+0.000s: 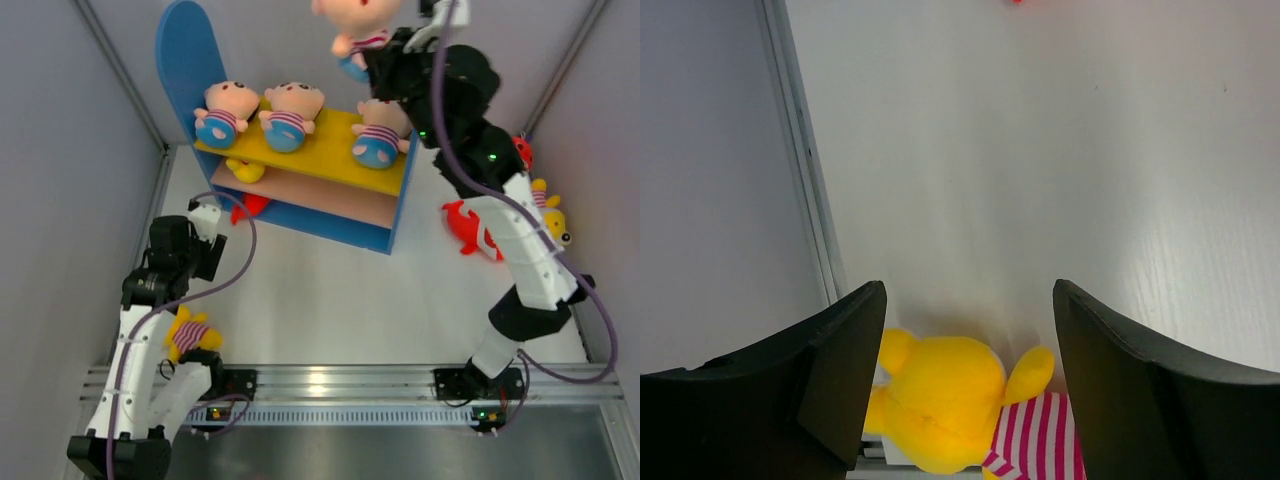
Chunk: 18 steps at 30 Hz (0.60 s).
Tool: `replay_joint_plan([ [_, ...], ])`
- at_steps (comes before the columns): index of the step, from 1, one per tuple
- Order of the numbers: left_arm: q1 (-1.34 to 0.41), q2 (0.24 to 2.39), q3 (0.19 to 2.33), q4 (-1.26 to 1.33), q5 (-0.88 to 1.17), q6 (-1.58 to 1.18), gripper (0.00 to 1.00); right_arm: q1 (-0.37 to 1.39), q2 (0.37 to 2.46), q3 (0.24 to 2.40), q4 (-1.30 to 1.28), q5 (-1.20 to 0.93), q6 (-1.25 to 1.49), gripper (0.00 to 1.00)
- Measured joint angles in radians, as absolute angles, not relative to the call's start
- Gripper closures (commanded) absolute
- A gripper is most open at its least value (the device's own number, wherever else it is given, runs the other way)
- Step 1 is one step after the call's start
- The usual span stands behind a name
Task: Place and organize the stuffed toys onto the shelf
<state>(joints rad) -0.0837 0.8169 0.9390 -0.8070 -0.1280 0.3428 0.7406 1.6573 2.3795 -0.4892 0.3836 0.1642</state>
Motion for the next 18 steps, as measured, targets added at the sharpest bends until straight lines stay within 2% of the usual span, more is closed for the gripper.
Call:
replay_joint_plan([
  [5,-0.043,0.776,0.884,-0.808,-0.121,0.334,0.26,0.839,1.847,2.373,-0.487,0.357,0.162,1.0],
  [9,-0.032,0.758,0.865,-0.807,-0.117,0.327,0.26,0.911,1.921,2.369,-0.486,0.403,0.158,1.0],
  [18,-0.031,0.753,0.849,-0.793,-0.093,0.314,0.26,0.938,1.945,2.371,-0.438,0.716,0.088,1.0],
])
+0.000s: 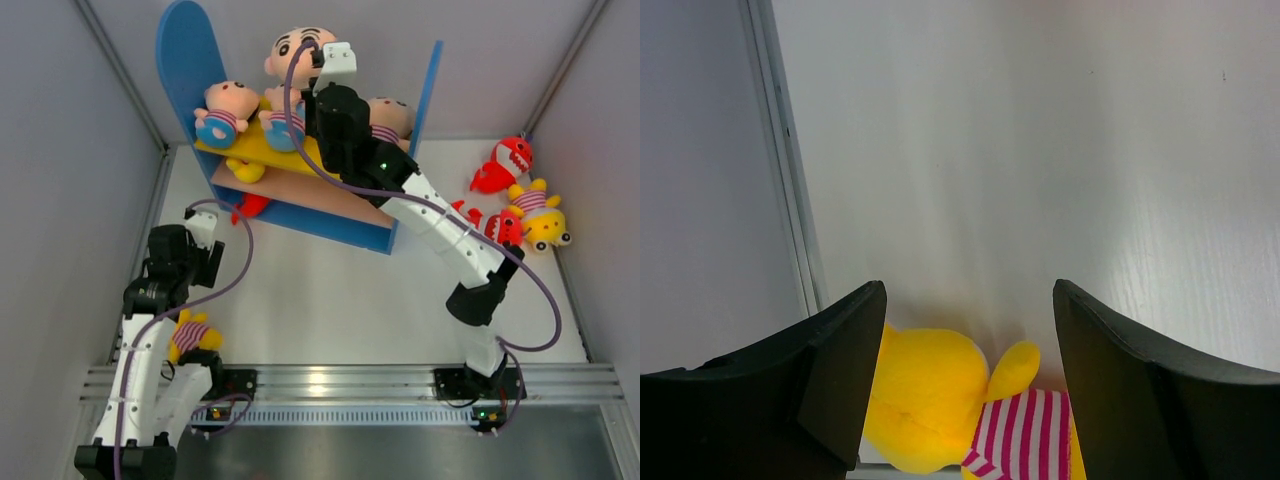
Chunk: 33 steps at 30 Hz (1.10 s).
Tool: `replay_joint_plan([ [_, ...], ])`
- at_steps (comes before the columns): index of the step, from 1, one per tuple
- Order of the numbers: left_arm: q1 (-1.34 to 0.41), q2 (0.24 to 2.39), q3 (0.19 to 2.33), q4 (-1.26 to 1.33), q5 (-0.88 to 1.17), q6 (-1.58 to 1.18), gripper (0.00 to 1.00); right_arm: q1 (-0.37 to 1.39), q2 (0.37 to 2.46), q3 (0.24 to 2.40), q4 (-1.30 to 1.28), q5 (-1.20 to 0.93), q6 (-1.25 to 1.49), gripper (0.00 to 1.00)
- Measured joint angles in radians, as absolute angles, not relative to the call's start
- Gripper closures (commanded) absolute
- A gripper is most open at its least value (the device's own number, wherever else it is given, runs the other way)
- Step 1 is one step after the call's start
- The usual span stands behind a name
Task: Place and organize the stuffed toys onto the shelf
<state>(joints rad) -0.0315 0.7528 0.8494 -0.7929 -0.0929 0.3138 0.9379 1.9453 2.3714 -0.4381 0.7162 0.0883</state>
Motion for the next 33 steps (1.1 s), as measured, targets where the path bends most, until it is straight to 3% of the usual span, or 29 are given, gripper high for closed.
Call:
replay_joint_plan([
  [11,-0.031,0.753,0.848,-0.785,-0.073,0.312,0.26,0.904,1.991,2.31,-0.439,0.964,0.175,1.0],
  [33,-0.031,0.753,0.843,-0.777,-0.067,0.312,0.26,0.841,2.104,2.286,-0.482,0.797,0.575,1.0],
])
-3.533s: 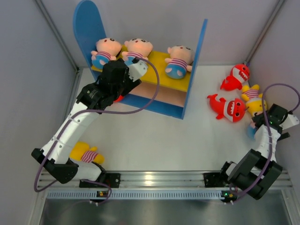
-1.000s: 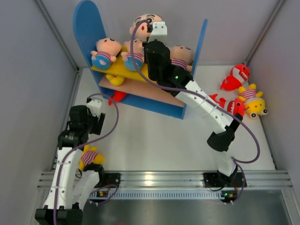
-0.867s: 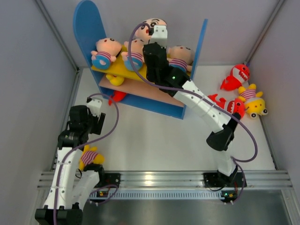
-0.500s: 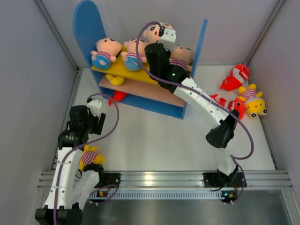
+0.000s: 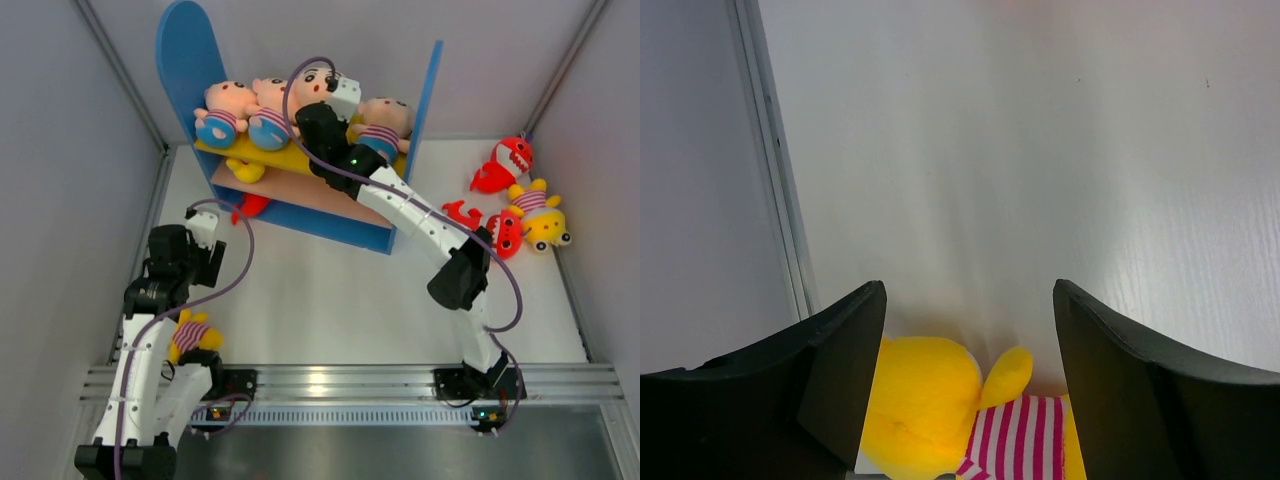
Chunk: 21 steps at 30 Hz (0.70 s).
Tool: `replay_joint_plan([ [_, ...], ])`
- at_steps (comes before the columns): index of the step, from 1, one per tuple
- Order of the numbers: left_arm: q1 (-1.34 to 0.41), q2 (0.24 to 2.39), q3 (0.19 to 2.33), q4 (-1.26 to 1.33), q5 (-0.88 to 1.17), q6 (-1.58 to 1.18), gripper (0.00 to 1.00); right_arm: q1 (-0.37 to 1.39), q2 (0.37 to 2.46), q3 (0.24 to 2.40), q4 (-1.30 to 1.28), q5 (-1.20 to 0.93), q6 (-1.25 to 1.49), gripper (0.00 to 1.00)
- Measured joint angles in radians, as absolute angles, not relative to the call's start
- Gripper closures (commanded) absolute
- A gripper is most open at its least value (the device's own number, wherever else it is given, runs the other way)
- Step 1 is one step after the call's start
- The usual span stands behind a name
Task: Place and organize the stuffed toys onto the shelf
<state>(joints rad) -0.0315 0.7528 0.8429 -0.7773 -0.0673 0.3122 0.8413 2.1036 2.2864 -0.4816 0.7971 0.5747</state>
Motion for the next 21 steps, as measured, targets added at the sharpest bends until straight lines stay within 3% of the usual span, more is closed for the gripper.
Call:
replay_joint_plan([
  [11,-0.031,0.752,0.843,-0.764,-0.068,0.313,0.26,0.842,1.915,2.074,-0.5,0.779,0.622,0.99],
  [12,-0.031,0.752,0.843,-0.762,-0.068,0.313,0.26,0.842,1.909,2.075,-0.499,0.776,0.625,0.86],
  [15,-0.031,0.752,0.842,-0.762,-0.068,0.313,0.25,0.842,1.905,2.075,-0.501,0.761,0.639,0.61],
  [18,-0.031,0.752,0.842,-0.761,-0.068,0.313,0.25,0.842,1.905,2.073,-0.513,0.749,0.654,0.48],
  [21,-0.031,0.752,0.842,-0.761,-0.069,0.313,0.25,0.842,1.903,2.061,-0.509,0.746,0.666,0.44],
])
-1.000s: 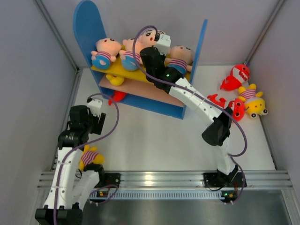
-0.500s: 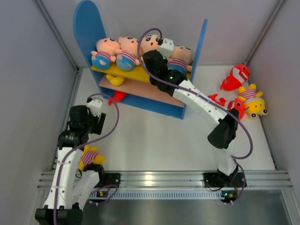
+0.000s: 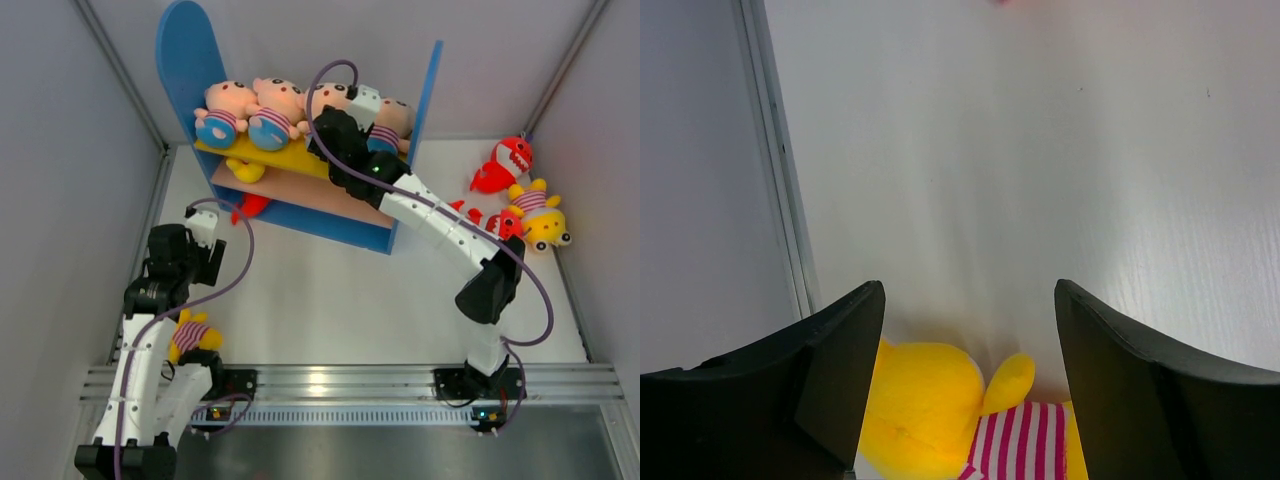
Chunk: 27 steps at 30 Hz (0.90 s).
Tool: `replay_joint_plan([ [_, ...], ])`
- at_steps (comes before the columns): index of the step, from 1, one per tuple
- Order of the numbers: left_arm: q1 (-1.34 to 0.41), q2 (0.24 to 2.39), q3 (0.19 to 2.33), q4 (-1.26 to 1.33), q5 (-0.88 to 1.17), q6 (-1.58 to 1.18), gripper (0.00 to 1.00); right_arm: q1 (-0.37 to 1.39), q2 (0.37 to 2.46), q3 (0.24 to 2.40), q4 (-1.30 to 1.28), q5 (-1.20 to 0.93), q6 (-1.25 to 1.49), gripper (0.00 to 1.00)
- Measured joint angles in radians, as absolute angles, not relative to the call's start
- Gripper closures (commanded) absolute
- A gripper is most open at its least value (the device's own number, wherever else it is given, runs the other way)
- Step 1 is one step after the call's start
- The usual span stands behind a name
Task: Place and organize the stuffed toys onto the shelf
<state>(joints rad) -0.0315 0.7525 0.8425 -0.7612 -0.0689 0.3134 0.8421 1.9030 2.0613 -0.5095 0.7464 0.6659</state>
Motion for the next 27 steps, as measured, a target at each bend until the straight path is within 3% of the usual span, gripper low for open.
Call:
replay_joint_plan([
  [5,-0.031,0.752,0.842,-0.761,-0.068,0.314,0.25,0.844,1.895,2.053,-0.509,0.743,0.66,0.36],
  [8,-0.031,0.751,0.841,-0.761,-0.068,0.314,0.25,0.851,1.892,2.068,-0.515,0.741,0.638,0.23],
  [11,-0.031,0.748,0.841,-0.76,-0.067,0.314,0.25,0.872,1.892,2.117,-0.524,0.743,0.593,0.16],
  [16,-0.031,0.748,0.84,-0.76,-0.067,0.316,0.25,0.931,1.866,2.189,-0.521,0.762,0.509,0.13],
  [18,-0.031,0.749,0.837,-0.759,-0.067,0.317,0.25,0.951,1.829,2.185,-0.521,0.745,0.46,0.07],
  [24,-0.031,0.749,0.833,-0.759,-0.049,0.316,0.25,0.938,1.562,2.077,-0.606,0.654,0.315,0.04],
  [27,-0.027,0.749,0.833,-0.759,-0.037,0.317,0.25,0.82,1.345,1.98,-0.663,0.635,0.307,0.01],
])
